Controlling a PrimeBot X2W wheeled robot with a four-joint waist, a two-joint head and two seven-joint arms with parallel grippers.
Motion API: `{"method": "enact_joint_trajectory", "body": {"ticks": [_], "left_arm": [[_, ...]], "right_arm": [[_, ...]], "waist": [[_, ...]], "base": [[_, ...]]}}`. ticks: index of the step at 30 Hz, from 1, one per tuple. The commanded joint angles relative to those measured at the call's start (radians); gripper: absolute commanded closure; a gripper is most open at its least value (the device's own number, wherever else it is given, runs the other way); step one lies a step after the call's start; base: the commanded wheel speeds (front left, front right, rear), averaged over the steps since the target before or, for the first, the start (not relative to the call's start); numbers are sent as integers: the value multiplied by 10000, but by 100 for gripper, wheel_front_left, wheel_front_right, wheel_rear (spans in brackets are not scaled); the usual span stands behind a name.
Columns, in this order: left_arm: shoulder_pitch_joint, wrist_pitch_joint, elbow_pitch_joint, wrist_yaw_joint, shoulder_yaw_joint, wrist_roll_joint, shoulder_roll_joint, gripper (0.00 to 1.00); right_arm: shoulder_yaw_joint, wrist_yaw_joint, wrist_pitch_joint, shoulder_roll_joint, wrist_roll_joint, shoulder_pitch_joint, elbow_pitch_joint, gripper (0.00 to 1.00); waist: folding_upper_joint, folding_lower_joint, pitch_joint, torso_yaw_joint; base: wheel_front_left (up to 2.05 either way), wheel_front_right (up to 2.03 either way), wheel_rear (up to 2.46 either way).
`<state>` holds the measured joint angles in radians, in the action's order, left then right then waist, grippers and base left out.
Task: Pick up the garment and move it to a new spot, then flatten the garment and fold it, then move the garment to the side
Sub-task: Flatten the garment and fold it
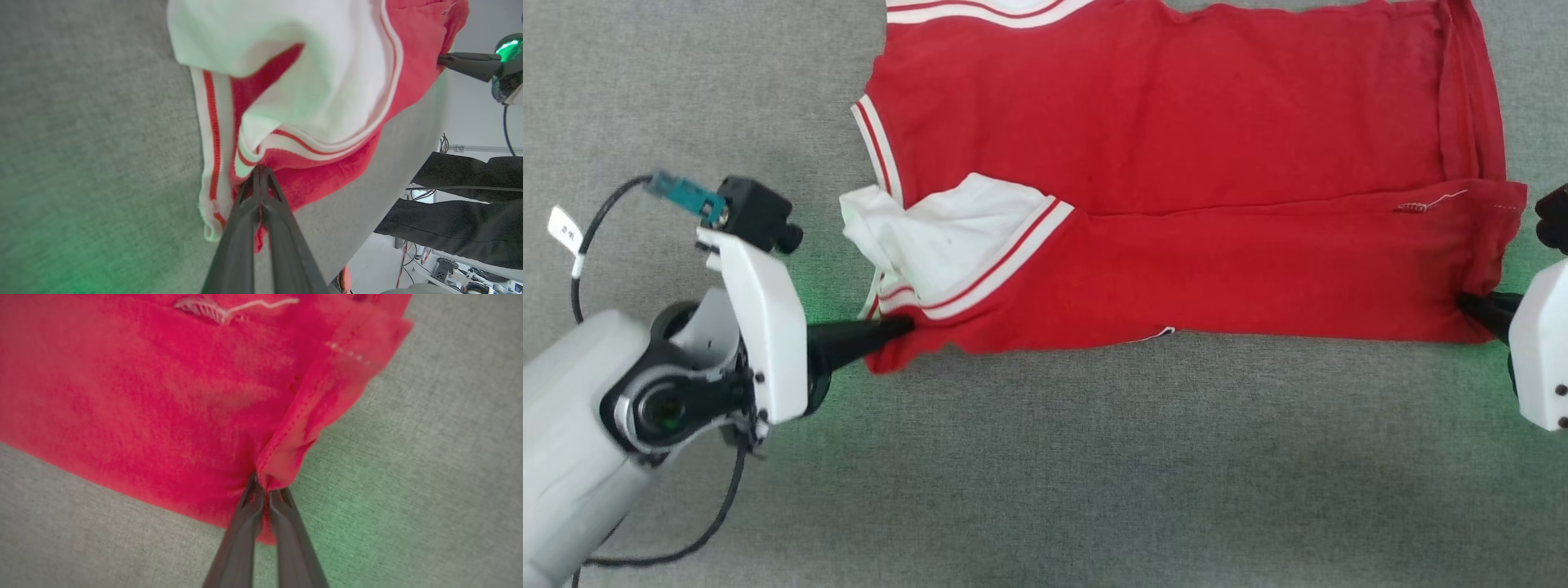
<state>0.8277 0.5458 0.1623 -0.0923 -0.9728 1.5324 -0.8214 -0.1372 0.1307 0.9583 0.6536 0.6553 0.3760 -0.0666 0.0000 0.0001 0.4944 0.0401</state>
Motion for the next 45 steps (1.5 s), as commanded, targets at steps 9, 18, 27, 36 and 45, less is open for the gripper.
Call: {"method": "enact_joint_trajectory", "body": {"ticks": [9, 18, 27, 36, 45], "left_arm": [[-991, -210, -1454, -16, 155, 421, -1140, 100], [-1644, -142, -3256, 287, 155, 707, -2286, 100], [-2482, -78, -4865, 271, 21, 1372, -3247, 100], [-2562, -809, -4475, 443, 151, 1000, -2971, 73], [-2478, -1871, -3931, 488, 533, 495, -2797, 0]], "right_arm": [[400, 0, 0, 370, 345, -915, -609, 100], [1056, 0, 231, 876, 691, -2066, -1456, 100], [1588, 0, 500, 1301, 1110, -3095, -1904, 100], [1929, 0, -133, 1101, 889, -3337, -2193, 0], [2826, 0, -1722, 343, 367, -3102, -2498, 0]], "waist": [[0, -1, -160, 35], [0, -1, -266, 102], [0, -1, -353, 110], [0, -1, -524, 138], [0, -1, -749, 70]], "base": [[0, 0, 0], [0, 0, 0], [0, 0, 0], [0, 0, 0], [0, 0, 0]]}}
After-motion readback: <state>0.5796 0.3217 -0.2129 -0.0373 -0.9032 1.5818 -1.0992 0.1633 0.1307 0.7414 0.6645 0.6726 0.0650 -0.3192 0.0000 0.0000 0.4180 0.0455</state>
